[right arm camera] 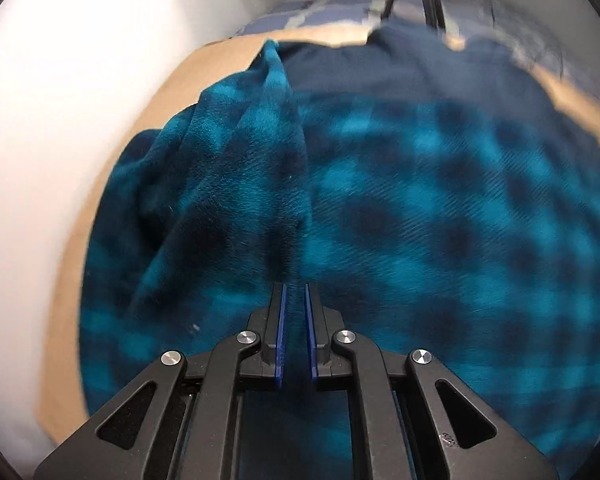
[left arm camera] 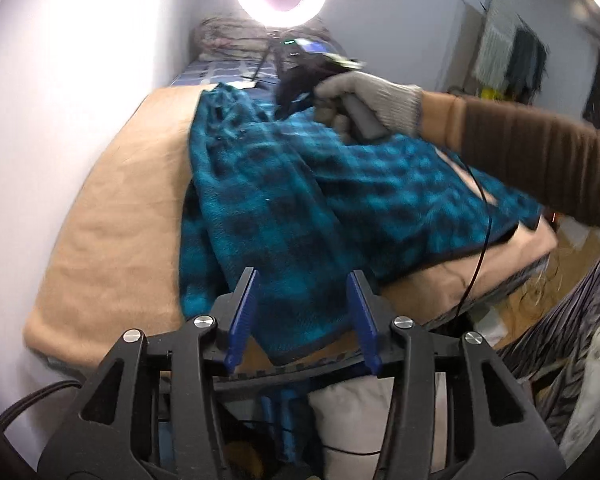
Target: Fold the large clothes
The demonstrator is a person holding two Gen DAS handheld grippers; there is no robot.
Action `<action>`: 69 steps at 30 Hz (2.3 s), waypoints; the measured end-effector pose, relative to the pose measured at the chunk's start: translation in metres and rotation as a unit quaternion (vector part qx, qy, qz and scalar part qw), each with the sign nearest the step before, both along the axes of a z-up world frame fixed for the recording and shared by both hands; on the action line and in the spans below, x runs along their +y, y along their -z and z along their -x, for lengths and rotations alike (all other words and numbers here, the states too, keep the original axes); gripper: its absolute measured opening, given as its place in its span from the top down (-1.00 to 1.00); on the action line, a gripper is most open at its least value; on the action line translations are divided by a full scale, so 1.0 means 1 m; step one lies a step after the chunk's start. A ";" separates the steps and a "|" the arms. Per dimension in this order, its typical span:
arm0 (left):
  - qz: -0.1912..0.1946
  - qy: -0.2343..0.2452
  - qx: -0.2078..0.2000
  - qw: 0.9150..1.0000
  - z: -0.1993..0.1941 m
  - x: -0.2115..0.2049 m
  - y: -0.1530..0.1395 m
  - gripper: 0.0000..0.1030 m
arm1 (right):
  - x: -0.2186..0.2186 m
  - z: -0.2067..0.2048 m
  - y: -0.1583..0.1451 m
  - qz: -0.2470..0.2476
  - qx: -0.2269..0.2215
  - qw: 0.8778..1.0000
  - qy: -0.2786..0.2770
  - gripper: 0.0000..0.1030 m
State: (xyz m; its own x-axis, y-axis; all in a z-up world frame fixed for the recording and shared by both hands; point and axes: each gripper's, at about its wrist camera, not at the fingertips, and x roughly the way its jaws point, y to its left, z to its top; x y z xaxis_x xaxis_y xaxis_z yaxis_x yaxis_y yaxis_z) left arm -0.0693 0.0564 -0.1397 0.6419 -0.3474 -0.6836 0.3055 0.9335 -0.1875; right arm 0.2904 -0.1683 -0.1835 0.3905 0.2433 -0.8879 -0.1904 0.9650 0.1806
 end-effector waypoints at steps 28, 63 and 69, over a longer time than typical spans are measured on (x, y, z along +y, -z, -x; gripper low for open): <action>0.142 -0.076 0.196 0.967 -0.057 0.027 0.081 0.98 | 0.135 -0.039 -0.033 0.066 -0.010 0.996 -0.067 0.27; 0.192 -0.212 0.184 0.940 -0.073 0.093 0.083 0.24 | 0.098 -0.039 -0.080 -0.031 -0.086 0.994 -0.065 0.47; 0.214 -0.210 0.213 0.930 -0.080 0.088 0.101 0.14 | 0.058 0.022 -0.078 -0.050 -0.071 0.993 -0.080 0.47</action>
